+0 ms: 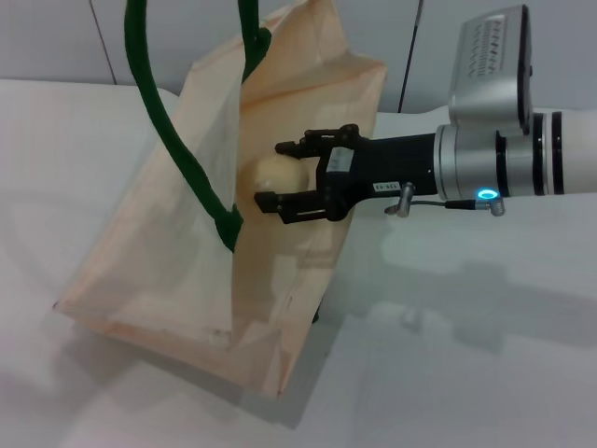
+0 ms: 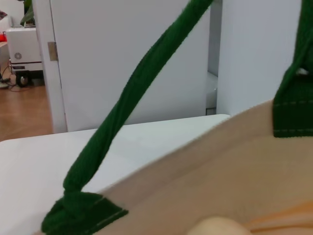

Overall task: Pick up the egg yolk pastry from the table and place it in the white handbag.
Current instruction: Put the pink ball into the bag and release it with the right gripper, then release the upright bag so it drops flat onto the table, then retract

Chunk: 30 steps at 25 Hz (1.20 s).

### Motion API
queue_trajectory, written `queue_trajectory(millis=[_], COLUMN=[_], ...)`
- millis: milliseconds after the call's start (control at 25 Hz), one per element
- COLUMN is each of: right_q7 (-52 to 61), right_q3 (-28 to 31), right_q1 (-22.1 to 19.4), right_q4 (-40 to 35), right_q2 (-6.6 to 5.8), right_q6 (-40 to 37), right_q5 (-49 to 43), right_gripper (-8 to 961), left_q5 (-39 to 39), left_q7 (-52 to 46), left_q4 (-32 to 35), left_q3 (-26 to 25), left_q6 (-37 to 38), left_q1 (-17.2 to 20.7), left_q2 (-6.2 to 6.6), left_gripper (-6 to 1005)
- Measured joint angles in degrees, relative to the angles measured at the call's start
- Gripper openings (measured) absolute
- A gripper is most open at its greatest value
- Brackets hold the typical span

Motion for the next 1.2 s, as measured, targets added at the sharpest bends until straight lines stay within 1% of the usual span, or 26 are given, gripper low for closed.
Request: queue_trajectory(millis=[120,320,560,840,1000,1200], right_q7=[0.2,0.3,0.8,1.8,1.9,2.9], right_q3=[0.0,0.0,0.4,1.5,3.2,3.8], right_q1=[0.0,0.1,0.0,-0.8,-1.4,-2.3], right_q4=[-0.1,-0.9,-1.3,-1.4,-1.4,-1.5], right_q2=[-0.01,-0.09,-0.2,-0.63,-0.87,-1.83], right_q6=[-0.6,-0.7,-0.7,-0.8,-0.9,-1.6], right_q5=[0.0,0.0,0.0,0.0,-0.5,-0.5], right_gripper=[690,813,846,846,847,847], left_q5=[0.1,0.2,0.3,0.3,0.3,0.0], left_q7=[0.0,0.0,0.1,0.0,-0.3,0.0], left_q4=[0.0,0.0,0.0,-0.4,-0.7,-1.7], left_q3=[0.0,0.0,-0.2,-0.5,-0.6,-0.6], left_q6=[0.0,0.0,0.0,0.1,0.4,0.6], left_q1=[0.0,0.0,0.1,0.3,0.4,0.5], left_q2=[0.02,0.02,0.02,0.02,0.02,0.02], left_gripper=[130,131,131,131,132,132])
